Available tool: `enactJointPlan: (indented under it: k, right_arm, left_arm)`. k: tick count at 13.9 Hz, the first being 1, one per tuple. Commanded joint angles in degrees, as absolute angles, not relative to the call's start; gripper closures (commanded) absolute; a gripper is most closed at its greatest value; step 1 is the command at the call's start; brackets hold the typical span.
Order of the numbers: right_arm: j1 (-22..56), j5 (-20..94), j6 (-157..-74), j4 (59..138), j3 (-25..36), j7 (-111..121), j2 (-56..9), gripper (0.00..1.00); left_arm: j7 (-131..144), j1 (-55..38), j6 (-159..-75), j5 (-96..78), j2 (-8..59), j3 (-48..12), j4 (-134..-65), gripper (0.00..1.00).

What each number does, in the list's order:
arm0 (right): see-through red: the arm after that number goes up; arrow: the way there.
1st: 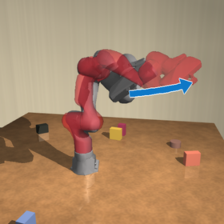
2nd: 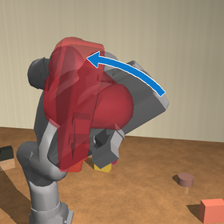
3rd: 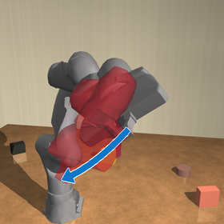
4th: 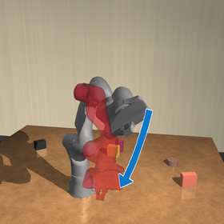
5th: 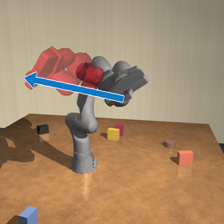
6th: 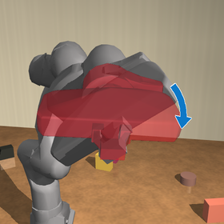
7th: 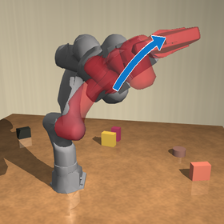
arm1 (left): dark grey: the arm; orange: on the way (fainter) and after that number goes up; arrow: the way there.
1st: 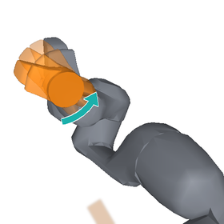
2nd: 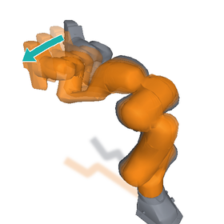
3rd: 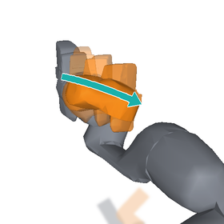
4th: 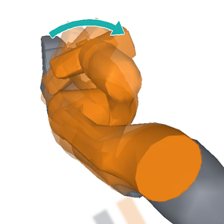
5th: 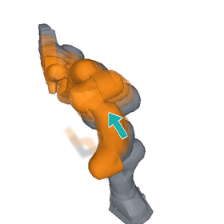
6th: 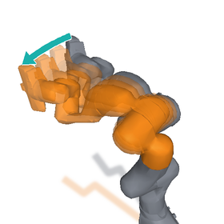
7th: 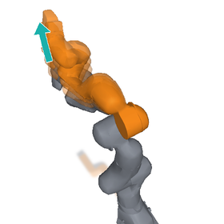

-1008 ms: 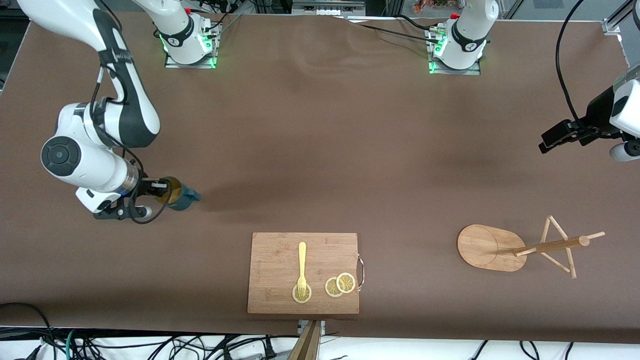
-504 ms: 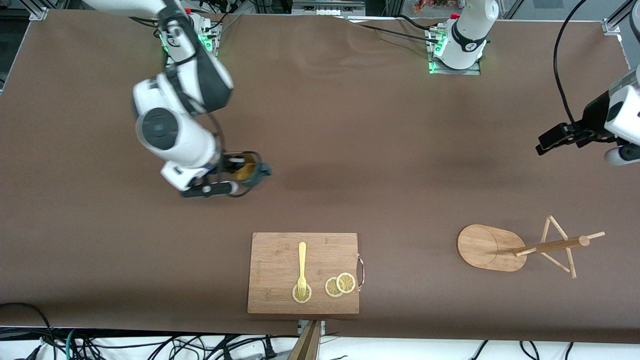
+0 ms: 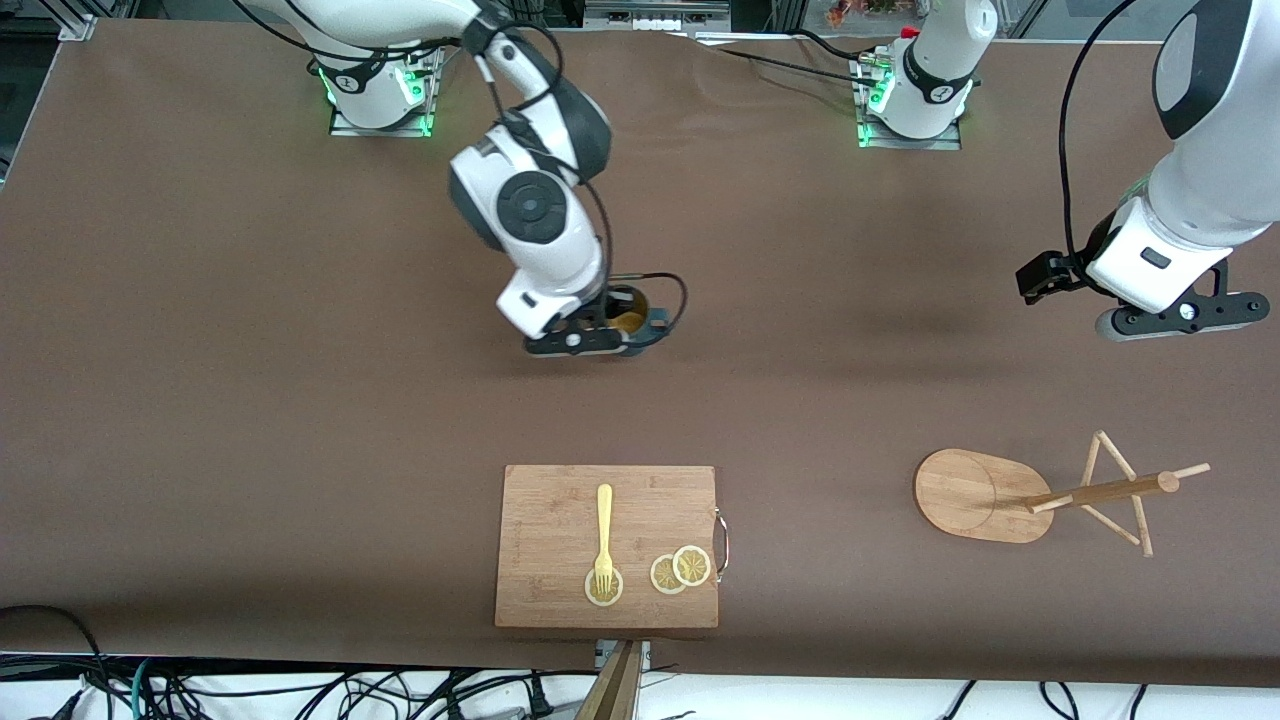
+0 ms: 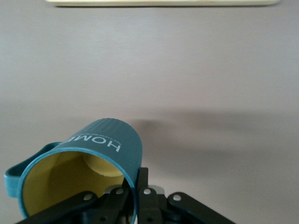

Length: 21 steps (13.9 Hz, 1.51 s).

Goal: Pass cup and hang on rack
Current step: 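Carry the mug to mid-table with the right gripper while the left gripper approaches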

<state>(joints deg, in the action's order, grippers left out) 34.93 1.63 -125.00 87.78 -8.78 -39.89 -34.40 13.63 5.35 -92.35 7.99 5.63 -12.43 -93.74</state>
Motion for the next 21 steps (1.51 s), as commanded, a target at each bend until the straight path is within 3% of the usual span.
enactJointPlan:
  k: [1,7,12,13,14,18,21]
  right_arm:
    - [37.7,1.0,-129.1,85.4,-8.0,-42.6,-39.4,1.00]
    - [38.3,-0.4,-129.6,83.3,-7.8,-42.5,-41.7,1.00]
    - [38.6,-4.3,-133.7,82.2,-7.6,-42.6,-45.1,1.00]
    - [38.7,-4.4,-133.7,82.3,-7.6,-42.7,-45.3,0.76]
    - [38.8,-5.0,-133.7,82.2,-7.6,-42.6,-45.2,0.02]
    - [38.1,-4.8,-130.7,81.7,-7.7,-42.1,-39.7,0.00]
    - [35.2,-3.6,-117.6,81.6,-7.6,-41.4,-30.7,0.00]
  left_arm:
    - [8.4,5.8,-91.1,6.5,5.5,-12.1,-94.3,0.00]
    - [4.8,6.1,-107.7,0.4,-8.4,-12.3,-119.3,0.00]
    - [-2.9,6.2,-117.8,-4.4,-10.6,-12.4,-129.5,0.00]
    - [-6.1,6.2,-120.2,-5.2,-10.4,-12.4,-130.8,0.00]
    - [-8.3,6.2,-122.1,-6.5,-9.8,-12.4,-131.6,0.00]
    - [-23.7,6.2,-126.5,-15.5,-4.1,-12.4,-131.6,0.00]
    - [-38.3,6.2,-128.1,-23.2,0.4,-12.4,-131.2,0.00]
